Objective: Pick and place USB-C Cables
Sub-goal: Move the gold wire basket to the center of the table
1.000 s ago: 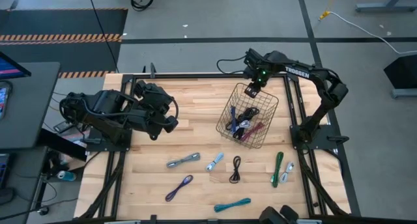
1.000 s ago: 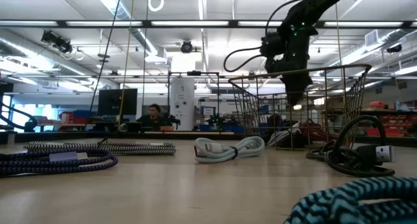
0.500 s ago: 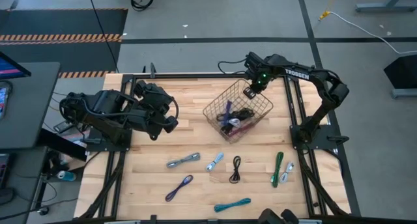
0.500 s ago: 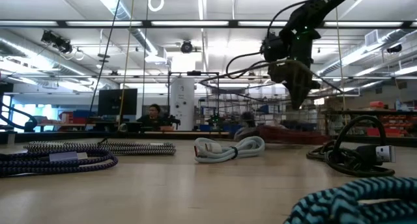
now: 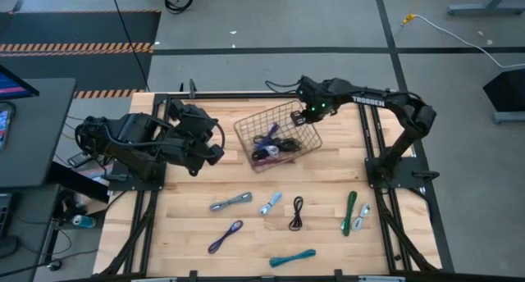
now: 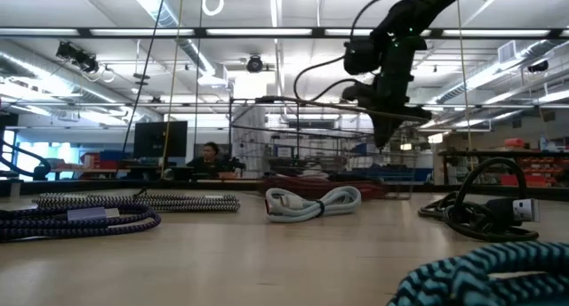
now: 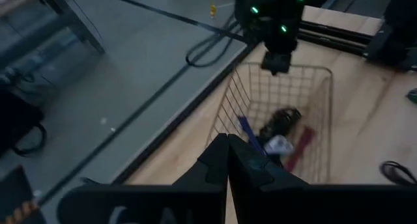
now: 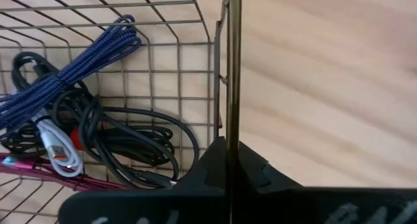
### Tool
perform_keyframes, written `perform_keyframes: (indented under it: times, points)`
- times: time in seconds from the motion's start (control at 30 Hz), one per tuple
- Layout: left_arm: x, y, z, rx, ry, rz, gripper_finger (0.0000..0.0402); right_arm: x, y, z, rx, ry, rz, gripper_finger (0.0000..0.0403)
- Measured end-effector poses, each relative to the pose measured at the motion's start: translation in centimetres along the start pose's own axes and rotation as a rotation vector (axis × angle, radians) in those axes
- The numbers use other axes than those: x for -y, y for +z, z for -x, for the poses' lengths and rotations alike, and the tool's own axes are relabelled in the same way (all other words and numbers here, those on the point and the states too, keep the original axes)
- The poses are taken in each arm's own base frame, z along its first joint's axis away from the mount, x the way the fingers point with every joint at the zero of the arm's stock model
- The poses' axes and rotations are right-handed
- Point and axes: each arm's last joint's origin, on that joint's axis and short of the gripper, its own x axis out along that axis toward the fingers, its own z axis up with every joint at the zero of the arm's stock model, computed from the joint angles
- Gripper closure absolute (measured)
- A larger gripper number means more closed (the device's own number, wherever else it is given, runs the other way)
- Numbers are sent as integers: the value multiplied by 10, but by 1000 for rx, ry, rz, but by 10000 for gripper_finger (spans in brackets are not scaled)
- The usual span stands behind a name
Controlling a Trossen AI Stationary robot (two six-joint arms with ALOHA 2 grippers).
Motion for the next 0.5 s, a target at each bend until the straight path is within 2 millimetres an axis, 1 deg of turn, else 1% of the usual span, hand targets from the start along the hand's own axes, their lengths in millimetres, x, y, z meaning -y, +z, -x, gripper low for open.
perform_keyframes:
  times: [0.13, 0.23, 0.5]
  points:
    - [-2, 1, -2, 11, 24, -39, 390, -23, -14, -3, 15, 22, -16, 399]
    - [-4, 2, -4, 7, 38, -68, 390, -37, -28, -4, 34, 0, -26, 399]
    - [-9, 2, -9, -15, 70, -134, 390, -64, -61, -4, 77, -57, -106, 399]
